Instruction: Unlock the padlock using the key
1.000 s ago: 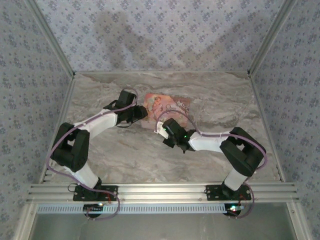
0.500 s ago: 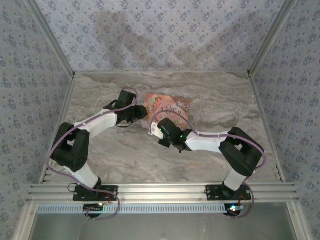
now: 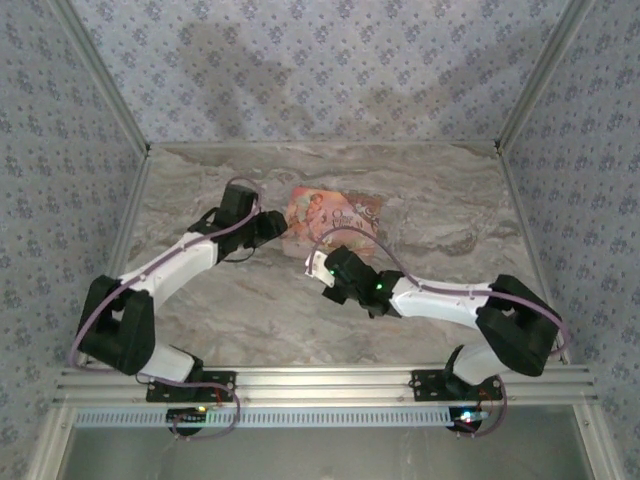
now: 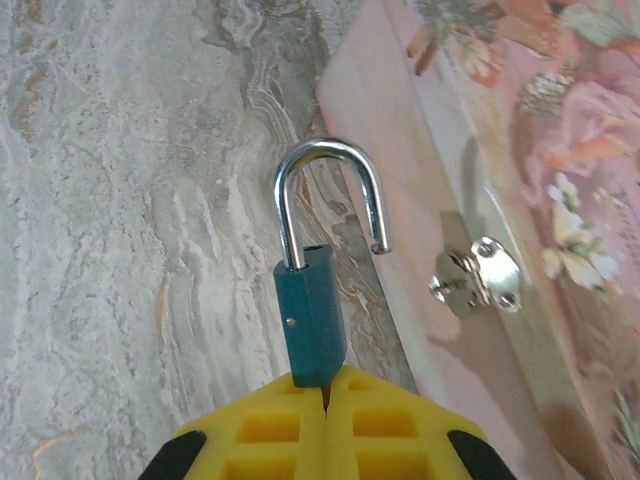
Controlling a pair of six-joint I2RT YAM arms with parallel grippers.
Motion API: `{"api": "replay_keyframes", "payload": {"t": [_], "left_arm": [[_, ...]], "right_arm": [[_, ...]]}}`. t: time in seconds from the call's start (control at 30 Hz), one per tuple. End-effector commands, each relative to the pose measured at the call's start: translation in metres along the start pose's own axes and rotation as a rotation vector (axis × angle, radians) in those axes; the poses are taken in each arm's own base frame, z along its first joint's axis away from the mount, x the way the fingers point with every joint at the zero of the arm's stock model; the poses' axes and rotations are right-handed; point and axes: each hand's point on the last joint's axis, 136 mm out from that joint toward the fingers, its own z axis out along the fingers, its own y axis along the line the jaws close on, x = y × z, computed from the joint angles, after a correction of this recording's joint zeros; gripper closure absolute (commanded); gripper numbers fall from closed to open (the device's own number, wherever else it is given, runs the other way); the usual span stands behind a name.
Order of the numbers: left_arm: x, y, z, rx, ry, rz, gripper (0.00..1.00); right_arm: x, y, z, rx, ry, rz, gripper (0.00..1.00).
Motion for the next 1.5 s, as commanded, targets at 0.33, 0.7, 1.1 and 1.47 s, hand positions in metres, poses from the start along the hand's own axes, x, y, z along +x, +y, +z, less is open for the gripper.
{"api": "replay_keyframes", "payload": {"t": [0.33, 0.7, 1.1, 1.47], "left_arm": [[0.036, 0.027, -0.037, 0.001, -0.039, -0.037, 0.51], [0.053, 0.055, -0.057, -0.047, -0.073, -0.030, 0.49], [0.054, 0.058, -0.059, -0.051, -0.081, -0.037, 0.49], [0.056, 0.062, -0.056, -0.058, -0.082, -0.052, 0.48]], "right_arm": [[0.032, -0.028, -0.050, 0.107, 0.037, 0.292, 1.00], [0.089, -0.091, -0.096, 0.262, 0.132, 0.736, 1.00], [0.157, -0.149, -0.078, 0.270, 0.188, 1.244, 1.00], [0.166, -0.169, -0.039, 0.171, 0.167, 1.388, 1.00]]}}
